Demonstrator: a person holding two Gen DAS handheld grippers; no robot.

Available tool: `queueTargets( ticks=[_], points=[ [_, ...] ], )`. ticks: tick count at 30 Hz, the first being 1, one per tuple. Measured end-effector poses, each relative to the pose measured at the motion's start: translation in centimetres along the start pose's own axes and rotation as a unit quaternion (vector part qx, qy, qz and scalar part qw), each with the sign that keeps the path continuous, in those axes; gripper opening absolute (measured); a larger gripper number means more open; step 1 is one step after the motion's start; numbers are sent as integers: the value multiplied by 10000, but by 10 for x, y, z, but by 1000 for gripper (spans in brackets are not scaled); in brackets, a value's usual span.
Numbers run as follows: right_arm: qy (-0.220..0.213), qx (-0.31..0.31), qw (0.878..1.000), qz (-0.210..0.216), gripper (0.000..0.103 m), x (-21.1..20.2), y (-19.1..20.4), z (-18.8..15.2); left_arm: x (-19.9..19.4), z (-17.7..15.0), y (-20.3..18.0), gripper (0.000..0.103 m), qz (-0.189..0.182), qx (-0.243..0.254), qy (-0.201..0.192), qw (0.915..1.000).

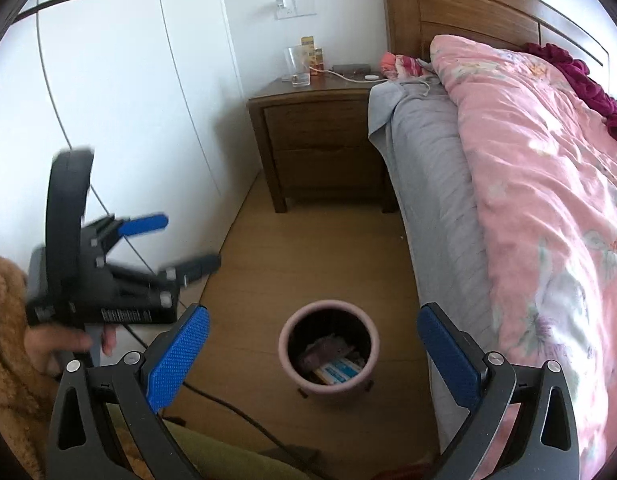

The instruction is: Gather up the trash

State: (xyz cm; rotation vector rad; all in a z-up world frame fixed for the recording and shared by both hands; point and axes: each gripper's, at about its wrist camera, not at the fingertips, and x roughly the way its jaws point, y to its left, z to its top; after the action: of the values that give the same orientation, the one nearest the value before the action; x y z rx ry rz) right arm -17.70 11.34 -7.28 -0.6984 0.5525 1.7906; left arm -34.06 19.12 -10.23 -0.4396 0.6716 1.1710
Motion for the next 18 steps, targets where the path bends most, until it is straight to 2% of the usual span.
queueTargets(
  ticks=[3, 9, 18],
  points=[
    [57, -60, 9999, -120, 103, 2, 5, -4, 0, -4, -2, 103, -23, 105, 27, 9999],
    [80, -5, 9998, -155, 103, 3, 5, -4, -5, 2, -4, 103, -15, 141, -166, 9998],
    [87, 53, 9999, -94, 103, 5, 3, -5, -4, 1, -4, 103, -55, 93, -91, 9999]
  ],
)
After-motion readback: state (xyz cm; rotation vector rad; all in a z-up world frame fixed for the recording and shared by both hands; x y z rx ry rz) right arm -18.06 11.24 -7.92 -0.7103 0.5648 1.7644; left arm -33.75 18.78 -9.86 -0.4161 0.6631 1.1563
